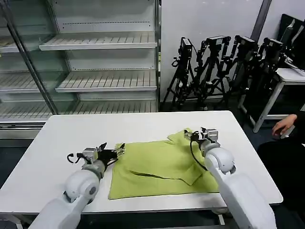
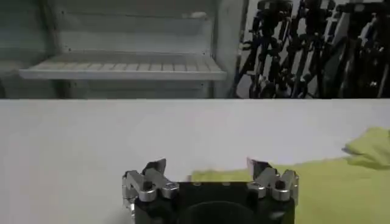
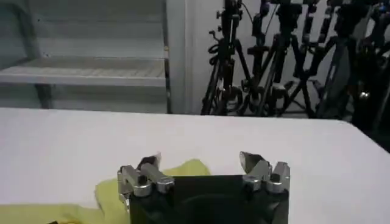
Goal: Fold and organize the clothes.
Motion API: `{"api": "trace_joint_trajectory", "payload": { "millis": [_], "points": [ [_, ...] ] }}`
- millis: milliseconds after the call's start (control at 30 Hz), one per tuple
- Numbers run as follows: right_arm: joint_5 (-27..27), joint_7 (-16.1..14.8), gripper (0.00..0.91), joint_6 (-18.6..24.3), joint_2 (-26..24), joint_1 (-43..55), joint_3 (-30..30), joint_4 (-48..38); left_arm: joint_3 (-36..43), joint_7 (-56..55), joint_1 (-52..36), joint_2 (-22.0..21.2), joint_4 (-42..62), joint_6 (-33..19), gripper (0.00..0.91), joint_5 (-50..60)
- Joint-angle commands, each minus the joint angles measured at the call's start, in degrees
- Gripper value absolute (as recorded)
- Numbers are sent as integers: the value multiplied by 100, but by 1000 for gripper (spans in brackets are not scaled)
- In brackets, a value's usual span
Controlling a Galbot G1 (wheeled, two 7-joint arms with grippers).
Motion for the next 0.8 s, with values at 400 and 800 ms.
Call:
{"api": "trace_joint_trajectory", "payload": {
  "millis": [400, 800],
  "points": [
    [217, -11, 907, -21, 397, 670, -332, -1261, 489, 44, -554, -96, 862, 49, 907, -141],
    [328, -67, 0, -22, 494, 585, -343, -1411, 422, 98, -544, -84, 981, 44, 60, -297]
  ]
}}
